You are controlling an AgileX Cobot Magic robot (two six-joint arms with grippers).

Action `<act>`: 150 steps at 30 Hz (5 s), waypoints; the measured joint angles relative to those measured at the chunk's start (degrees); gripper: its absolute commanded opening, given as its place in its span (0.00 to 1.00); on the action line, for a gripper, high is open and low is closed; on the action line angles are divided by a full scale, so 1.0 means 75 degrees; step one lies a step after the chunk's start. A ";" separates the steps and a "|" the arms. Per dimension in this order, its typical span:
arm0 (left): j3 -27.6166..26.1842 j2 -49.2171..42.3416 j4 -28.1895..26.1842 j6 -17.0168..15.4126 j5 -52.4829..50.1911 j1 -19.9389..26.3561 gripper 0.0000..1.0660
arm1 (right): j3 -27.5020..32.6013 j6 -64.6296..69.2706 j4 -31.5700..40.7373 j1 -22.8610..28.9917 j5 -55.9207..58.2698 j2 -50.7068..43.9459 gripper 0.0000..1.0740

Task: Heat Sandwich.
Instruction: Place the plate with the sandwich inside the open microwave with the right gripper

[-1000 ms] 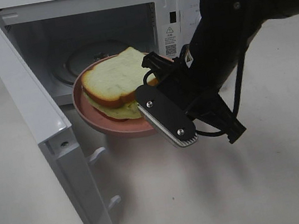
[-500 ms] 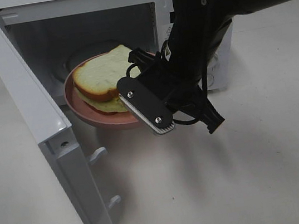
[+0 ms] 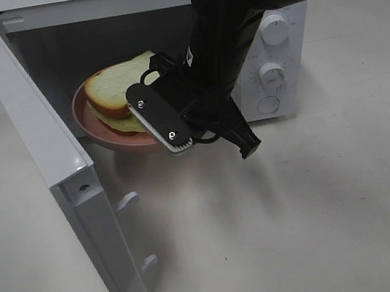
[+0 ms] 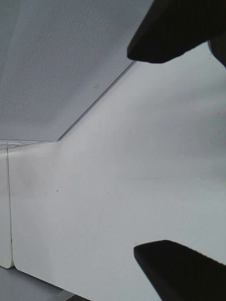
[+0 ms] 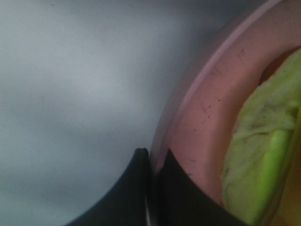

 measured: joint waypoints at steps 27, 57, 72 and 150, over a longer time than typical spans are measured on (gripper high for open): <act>0.0000 0.0000 0.0000 0.0000 0.0000 0.0000 0.92 | -0.2353 0.1306 -0.0458 0.0000 0.0856 0.1436 0.00; 0.0000 0.0000 0.0000 0.0000 0.0000 0.0000 0.92 | -0.4744 0.2177 -0.0749 -0.0015 0.1429 0.2979 0.00; 0.0000 0.0000 0.0000 0.0000 0.0000 0.0000 0.92 | -0.5202 0.2200 -0.0749 -0.0191 0.1337 0.3491 0.01; 0.0000 0.0000 0.0000 0.0000 0.0000 0.0000 0.92 | -0.0588 0.2811 -0.1092 -0.0153 -0.2445 0.0787 0.68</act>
